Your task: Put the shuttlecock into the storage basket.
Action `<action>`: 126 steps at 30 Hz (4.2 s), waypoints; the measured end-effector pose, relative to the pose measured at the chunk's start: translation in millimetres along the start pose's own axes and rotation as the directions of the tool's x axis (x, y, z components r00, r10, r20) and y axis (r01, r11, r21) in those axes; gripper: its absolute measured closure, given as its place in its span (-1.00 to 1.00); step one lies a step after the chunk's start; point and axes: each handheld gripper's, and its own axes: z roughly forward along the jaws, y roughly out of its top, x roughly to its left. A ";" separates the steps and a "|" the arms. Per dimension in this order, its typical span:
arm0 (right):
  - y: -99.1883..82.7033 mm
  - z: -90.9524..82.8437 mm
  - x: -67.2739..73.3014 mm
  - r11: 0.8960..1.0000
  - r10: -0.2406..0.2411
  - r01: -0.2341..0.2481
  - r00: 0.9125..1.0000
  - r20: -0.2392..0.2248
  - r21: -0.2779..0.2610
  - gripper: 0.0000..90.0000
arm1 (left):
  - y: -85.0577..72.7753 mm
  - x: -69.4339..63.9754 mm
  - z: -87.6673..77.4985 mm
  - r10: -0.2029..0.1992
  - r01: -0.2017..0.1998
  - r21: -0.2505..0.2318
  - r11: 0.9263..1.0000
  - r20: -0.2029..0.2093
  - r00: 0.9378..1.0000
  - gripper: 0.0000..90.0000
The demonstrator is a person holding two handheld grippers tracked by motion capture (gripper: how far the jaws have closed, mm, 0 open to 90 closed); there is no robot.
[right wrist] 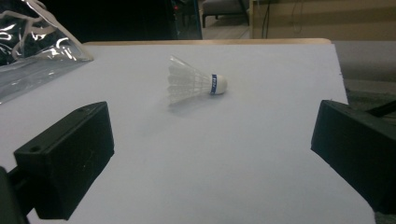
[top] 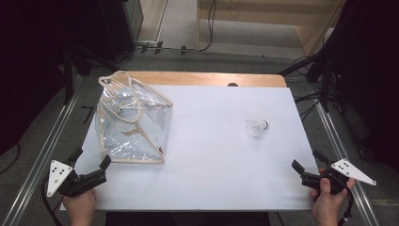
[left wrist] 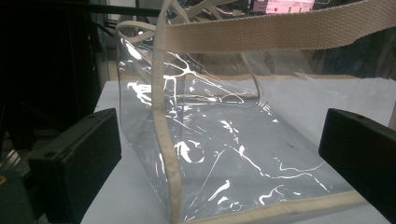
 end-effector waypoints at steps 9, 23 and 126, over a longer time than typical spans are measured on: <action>11.8 4.2 6.2 0.997 -0.049 0.051 0.998 -0.025 0.062 -1.00 | -0.3 -0.5 -1.7 -0.006 0.006 -0.008 1.000 0.000 1.000 -1.00; 50.4 25.7 16.8 0.980 -0.153 0.157 0.987 -0.043 0.124 -1.00 | -0.5 -1.0 -1.8 -0.002 0.002 -0.009 1.000 0.000 1.000 -1.00; 83.9 188.5 11.7 0.779 -0.257 0.294 0.955 -0.146 0.554 0.94 | -0.4 -3.2 -0.4 0.024 -0.024 0.000 1.000 -0.001 1.000 -1.00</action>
